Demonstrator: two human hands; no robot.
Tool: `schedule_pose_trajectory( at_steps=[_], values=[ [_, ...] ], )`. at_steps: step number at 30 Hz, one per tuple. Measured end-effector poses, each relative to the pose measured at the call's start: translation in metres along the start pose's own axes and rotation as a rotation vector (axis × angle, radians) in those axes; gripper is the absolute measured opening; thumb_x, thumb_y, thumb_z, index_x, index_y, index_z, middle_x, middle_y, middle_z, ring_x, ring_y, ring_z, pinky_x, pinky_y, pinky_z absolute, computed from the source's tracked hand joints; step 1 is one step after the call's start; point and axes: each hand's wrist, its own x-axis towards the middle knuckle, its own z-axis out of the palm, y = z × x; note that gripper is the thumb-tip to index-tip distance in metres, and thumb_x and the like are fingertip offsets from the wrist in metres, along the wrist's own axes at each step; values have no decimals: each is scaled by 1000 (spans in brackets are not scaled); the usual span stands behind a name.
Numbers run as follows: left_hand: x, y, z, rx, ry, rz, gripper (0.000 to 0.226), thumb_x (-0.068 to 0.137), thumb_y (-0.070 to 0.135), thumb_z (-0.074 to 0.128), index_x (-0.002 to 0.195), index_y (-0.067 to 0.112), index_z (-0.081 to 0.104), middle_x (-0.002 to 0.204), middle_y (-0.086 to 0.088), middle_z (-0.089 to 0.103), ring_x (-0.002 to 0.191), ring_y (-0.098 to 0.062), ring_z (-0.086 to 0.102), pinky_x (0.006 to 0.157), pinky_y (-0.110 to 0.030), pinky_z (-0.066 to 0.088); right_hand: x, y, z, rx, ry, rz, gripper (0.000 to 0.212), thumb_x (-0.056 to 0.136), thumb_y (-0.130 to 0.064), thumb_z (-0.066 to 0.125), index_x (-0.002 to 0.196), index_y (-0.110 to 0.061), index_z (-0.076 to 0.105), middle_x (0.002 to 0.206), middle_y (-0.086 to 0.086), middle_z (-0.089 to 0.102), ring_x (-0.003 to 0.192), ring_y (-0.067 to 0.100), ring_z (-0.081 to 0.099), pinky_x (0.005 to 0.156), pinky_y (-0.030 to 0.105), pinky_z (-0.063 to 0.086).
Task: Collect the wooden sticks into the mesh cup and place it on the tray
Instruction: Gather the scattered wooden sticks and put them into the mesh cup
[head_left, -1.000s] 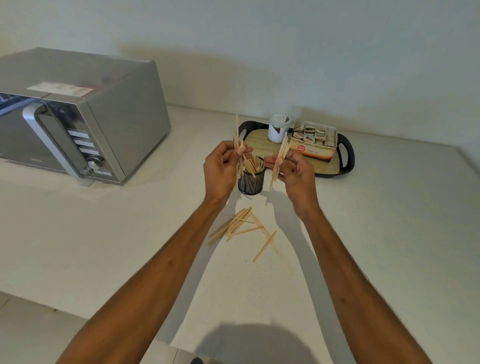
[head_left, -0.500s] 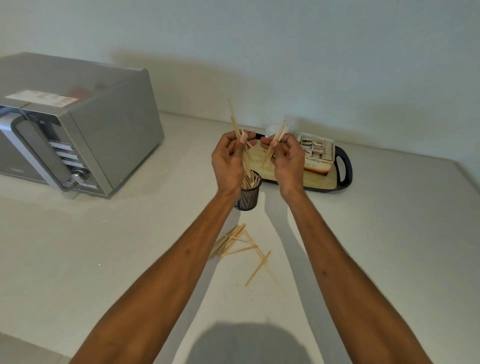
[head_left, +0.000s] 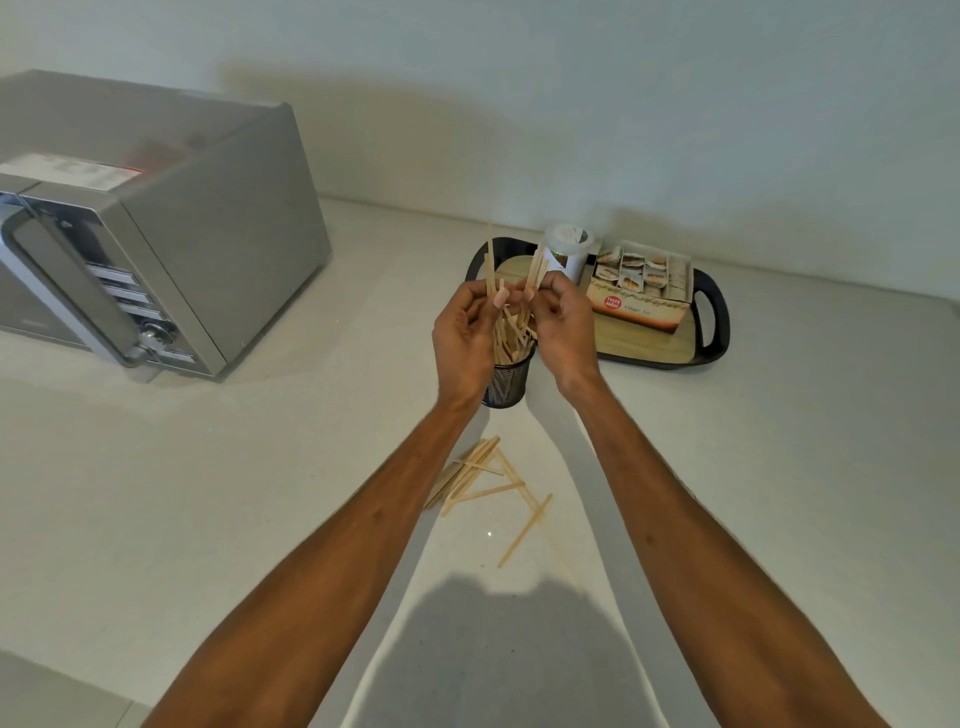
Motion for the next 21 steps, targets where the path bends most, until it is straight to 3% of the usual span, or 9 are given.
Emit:
schedule_pose_trajectory(
  at_steps=[3,5,10,14,18,21],
  values=[
    [-4,-5,-2,49,-12,-2,22,109,13,65,124,-2,72,116,-14,80,115,-31,77,103,-42,61,-4,3,-2,-7,-16,10,12,107,-7,60,112,0,69,109,7,81,105,19,78,94,38,63],
    [-6,-5,-2,91,-5,0,24,110,16,65,128,2,72,121,-8,79,118,-23,75,100,-32,61,-6,3,-6,4,-19,20,14,106,-5,60,115,0,70,111,7,81,108,19,78,99,40,62],
    [-10,-3,-6,149,-13,28,30,115,21,55,140,9,66,131,-5,76,127,-15,71,106,-29,58,-8,4,-13,6,-21,47,19,107,1,54,118,1,70,115,13,78,112,23,77,105,47,60],
    [-9,-2,-11,219,-28,24,35,119,22,45,145,10,66,136,-3,74,131,-16,68,114,-40,55,-9,1,-11,-63,-69,29,26,110,-1,47,120,-1,71,118,9,76,114,20,75,106,46,59],
    [-8,-3,-16,318,-106,31,39,119,24,42,148,11,65,143,-2,71,136,-15,66,116,-44,54,-15,-1,-10,-289,-166,-116,31,111,-3,46,129,-8,71,124,3,75,117,10,70,104,33,59],
    [-10,-1,-20,321,-58,31,40,120,27,41,151,14,63,148,1,68,140,-9,62,118,-29,50,-20,0,-11,-365,-199,-154,39,112,-3,44,145,-11,64,143,4,67,127,4,60,102,10,49]
  ],
)
